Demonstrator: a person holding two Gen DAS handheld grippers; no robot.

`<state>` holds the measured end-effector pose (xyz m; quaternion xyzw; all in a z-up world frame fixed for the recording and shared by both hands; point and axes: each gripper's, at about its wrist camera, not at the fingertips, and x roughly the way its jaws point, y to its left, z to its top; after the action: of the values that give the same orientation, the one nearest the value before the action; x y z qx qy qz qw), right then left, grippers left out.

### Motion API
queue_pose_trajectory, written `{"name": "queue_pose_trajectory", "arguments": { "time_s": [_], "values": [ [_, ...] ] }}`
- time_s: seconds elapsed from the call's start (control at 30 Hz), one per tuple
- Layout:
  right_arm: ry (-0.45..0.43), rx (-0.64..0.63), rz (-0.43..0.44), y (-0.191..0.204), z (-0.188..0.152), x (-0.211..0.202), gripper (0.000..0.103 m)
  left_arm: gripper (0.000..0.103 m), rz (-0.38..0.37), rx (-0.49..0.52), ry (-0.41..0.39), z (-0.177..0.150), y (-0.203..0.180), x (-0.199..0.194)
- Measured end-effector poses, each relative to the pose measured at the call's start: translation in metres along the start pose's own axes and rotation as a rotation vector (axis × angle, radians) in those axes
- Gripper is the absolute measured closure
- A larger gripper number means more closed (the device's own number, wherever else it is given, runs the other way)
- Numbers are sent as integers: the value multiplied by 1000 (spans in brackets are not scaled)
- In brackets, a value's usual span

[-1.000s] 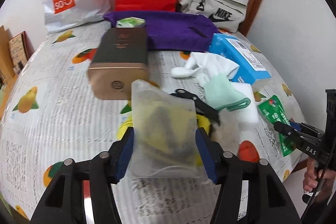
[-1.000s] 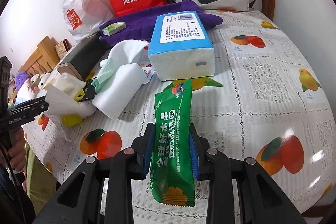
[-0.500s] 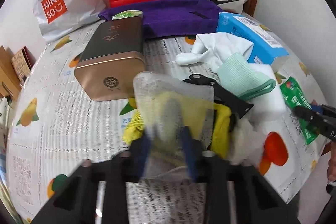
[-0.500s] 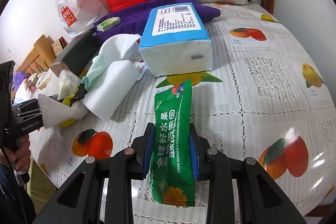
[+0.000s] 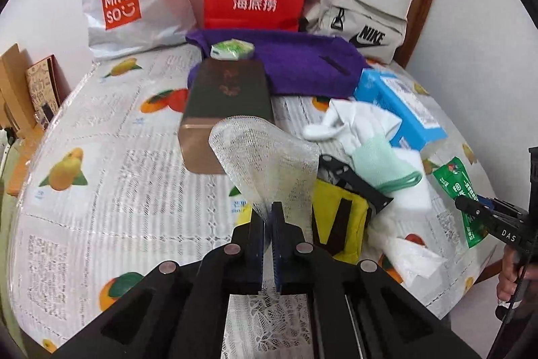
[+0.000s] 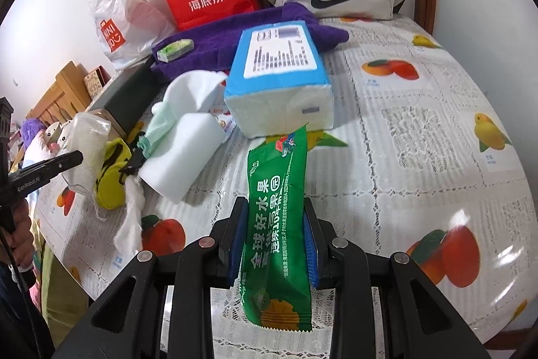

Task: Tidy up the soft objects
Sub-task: 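Carry the snack packet with the right tool while the left tool carries the mesh bag to the towel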

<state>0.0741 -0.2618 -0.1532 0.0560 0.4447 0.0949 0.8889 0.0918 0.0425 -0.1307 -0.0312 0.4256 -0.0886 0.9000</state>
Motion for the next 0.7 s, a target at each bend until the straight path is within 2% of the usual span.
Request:
{"name": "queue_pose_trajectory", "arguments": {
  "time_s": [0.37, 0.7],
  "values": [
    [-76, -50, 62, 10, 33, -34, 73, 98, -7, -14, -53, 27, -6, -24],
    [-114, -77, 90, 22, 87, -32, 73, 98, -1, -47, -77, 71, -5, -26]
  ]
}}
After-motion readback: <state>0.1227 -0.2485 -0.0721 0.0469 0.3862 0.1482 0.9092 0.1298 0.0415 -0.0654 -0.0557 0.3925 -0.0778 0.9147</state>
